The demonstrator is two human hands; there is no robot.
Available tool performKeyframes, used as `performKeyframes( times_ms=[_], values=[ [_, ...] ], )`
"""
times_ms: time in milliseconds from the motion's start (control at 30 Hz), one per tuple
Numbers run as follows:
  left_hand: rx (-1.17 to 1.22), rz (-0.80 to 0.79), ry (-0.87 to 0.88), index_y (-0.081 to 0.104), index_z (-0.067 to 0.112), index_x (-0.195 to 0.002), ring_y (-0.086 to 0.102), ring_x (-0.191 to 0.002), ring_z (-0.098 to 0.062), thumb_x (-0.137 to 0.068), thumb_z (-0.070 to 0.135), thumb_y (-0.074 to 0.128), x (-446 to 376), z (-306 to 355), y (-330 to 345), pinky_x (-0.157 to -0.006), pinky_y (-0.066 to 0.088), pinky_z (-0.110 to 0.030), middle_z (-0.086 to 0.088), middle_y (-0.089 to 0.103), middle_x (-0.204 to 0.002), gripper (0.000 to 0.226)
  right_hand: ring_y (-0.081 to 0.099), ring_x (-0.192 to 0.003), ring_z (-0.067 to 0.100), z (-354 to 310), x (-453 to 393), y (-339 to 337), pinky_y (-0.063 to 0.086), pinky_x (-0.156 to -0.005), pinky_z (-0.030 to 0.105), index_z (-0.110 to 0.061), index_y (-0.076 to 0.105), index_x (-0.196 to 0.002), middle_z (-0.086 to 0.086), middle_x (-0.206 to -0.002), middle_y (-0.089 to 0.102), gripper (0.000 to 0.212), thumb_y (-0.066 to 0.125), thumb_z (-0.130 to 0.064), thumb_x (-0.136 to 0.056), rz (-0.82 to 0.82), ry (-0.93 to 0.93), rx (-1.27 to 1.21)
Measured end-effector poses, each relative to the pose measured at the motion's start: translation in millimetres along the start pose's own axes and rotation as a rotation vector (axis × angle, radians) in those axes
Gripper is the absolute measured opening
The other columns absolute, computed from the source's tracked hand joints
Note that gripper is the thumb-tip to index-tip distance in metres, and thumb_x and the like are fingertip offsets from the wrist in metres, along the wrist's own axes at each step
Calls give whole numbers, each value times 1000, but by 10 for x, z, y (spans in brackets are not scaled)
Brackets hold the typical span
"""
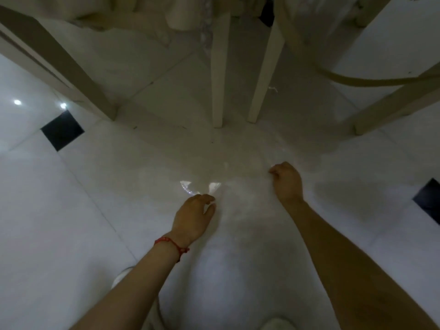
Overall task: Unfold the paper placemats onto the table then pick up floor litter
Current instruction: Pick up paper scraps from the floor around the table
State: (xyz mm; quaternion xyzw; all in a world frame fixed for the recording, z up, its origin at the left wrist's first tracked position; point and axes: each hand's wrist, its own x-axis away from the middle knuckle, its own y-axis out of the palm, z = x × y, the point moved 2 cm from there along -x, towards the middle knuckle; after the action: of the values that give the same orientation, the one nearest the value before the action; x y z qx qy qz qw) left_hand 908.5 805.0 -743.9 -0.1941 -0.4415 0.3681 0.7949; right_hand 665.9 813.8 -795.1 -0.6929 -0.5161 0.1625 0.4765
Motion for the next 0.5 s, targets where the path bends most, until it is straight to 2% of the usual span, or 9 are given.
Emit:
performKeyframes(
  times_ms=[133,300,500],
  values=[
    [6,12,-25,57,13,-119,54,-115,-22,-93,25,45,403,249,-361,-96,39,-27,-6,60,-124,31,60,-98,36,-346,573,-384,45,-86,30,4,68,-96,24,-104,63,21,49,5,-86,-16,-10,-44],
    [-27,3,12,59,12,-117,57,-111,-24,-93,26,45,1027,773,-884,-93,43,-30,-7,62,-122,32,61,-95,36,-716,1265,-1130,47,-85,32,3,69,-93,23,-100,64,18,53,5,-85,-12,-21,-78],
    [-43,-13,62,62,10,-114,58,-110,-27,-92,24,47,1973,1556,-1524,-94,45,-33,-10,63,-121,30,64,-95,31,-1195,2086,-2295,48,-84,30,1,70,-85,18,-100,66,18,53,6,-84,186,119,-263]
  ],
)
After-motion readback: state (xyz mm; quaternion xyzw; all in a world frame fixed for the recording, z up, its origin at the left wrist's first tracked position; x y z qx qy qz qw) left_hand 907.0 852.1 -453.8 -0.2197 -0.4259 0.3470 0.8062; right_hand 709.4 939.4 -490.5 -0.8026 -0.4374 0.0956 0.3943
